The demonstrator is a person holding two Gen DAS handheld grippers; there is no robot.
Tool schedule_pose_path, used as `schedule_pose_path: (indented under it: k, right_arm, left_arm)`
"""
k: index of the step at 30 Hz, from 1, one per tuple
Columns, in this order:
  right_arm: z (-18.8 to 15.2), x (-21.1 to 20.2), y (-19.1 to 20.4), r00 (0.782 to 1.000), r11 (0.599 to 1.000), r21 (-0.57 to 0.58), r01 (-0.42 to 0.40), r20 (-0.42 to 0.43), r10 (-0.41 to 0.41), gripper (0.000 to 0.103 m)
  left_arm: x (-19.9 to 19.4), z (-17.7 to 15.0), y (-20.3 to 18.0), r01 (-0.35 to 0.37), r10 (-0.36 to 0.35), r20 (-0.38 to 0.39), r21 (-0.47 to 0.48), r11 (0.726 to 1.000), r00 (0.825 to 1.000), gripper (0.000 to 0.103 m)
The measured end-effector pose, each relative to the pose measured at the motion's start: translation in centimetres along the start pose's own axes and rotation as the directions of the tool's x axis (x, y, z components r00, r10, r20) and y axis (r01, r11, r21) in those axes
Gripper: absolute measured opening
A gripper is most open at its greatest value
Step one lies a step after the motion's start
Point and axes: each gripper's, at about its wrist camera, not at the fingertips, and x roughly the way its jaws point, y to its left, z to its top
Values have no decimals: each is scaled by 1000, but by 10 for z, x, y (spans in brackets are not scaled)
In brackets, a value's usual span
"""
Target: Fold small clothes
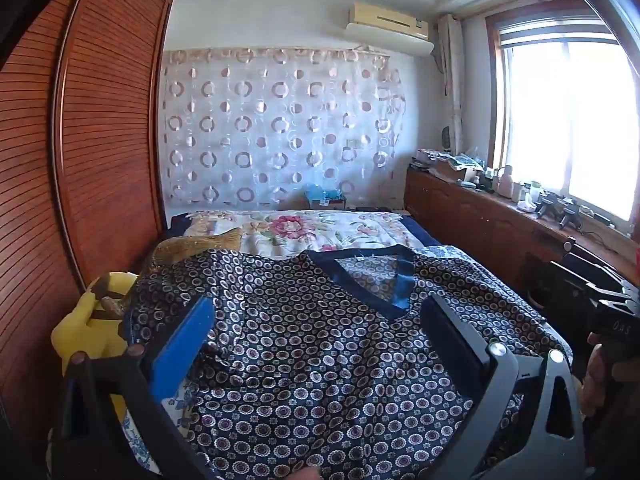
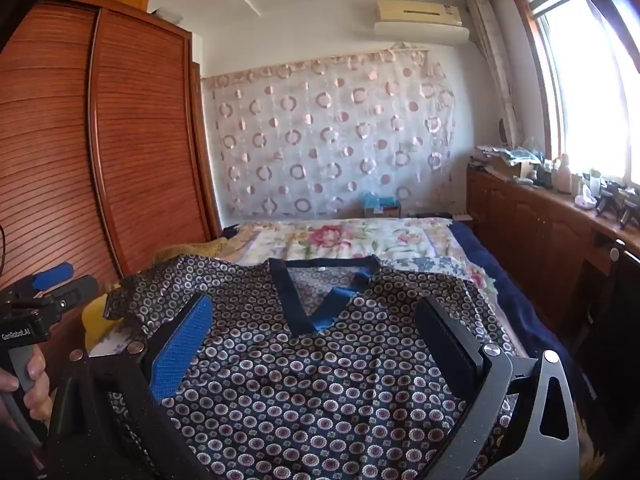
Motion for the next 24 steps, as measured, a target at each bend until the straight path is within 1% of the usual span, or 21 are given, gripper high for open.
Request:
schedule_pose_path:
  k: [8,9,14,24]
  right_arm:
    - [0,1,3,1000,1000,1,-4,-3,4,103]
    - [0,1,4,1000,1000,1,-4,-4,4,103]
    - [-1,2,5,1000,1000,-1,4,-1,-4,103]
    - [0,0,10,1000,1000,-3,3,2,-3,103]
  left_arm:
    - [4,-2,-6,-13,13,13,11,1000,1000,103]
    - [-2,0,0,-5,5,16,3,1000,1000,103]
    - [-4,1,0,-10,10,19,9,1000,1000,103]
    - [-5,0,-4,-21,20,30,18,1000,999,103]
